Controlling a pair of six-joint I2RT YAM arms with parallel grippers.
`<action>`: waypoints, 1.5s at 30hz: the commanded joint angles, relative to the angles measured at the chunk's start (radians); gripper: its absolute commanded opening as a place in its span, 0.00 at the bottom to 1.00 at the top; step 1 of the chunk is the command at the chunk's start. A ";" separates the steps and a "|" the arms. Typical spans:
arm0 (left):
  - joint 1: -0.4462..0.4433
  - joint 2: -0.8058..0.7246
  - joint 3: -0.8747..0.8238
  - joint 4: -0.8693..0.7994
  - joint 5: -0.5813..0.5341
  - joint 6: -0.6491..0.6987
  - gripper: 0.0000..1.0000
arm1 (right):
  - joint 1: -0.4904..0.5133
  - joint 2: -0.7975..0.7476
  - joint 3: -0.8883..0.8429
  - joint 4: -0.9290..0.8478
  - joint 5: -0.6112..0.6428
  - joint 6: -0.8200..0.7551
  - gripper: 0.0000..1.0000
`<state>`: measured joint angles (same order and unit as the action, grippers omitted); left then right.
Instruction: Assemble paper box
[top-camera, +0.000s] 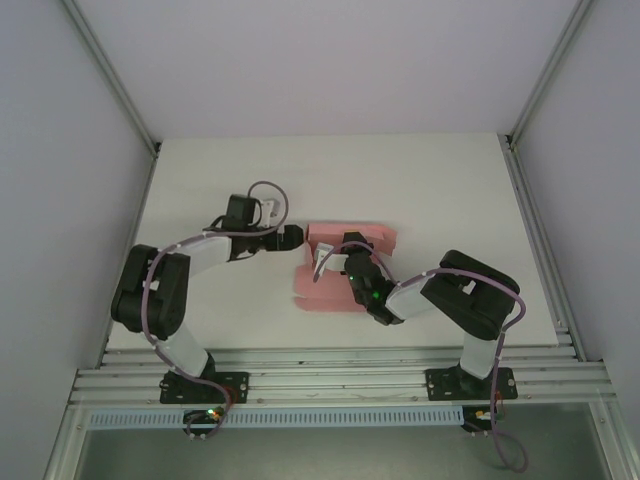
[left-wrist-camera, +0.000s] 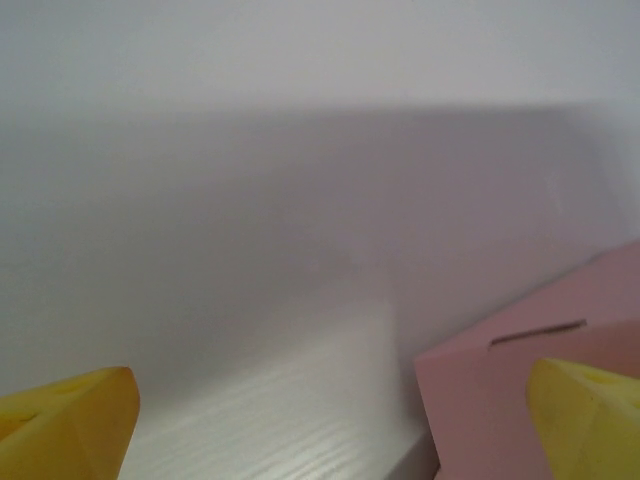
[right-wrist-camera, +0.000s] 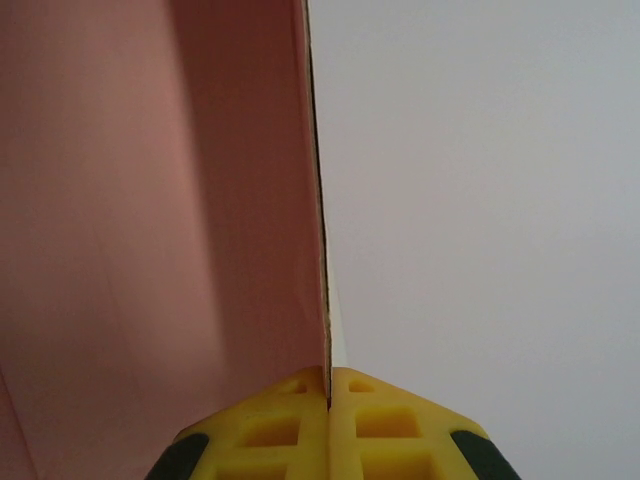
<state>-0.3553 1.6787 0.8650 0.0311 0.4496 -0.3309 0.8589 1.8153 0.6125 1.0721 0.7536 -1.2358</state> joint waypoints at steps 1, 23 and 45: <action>-0.029 -0.054 -0.033 0.026 0.036 0.024 1.00 | 0.008 -0.007 0.015 0.002 0.031 0.037 0.00; -0.045 -0.155 -0.113 0.032 0.038 0.156 0.96 | 0.008 -0.018 0.029 -0.051 0.027 0.071 0.00; -0.142 0.007 -0.158 0.433 0.020 0.111 0.75 | 0.009 -0.054 0.043 -0.221 0.032 0.226 0.00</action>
<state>-0.4843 1.6749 0.7456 0.3424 0.4923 -0.2161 0.8558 1.7660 0.6491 0.8810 0.7860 -1.0687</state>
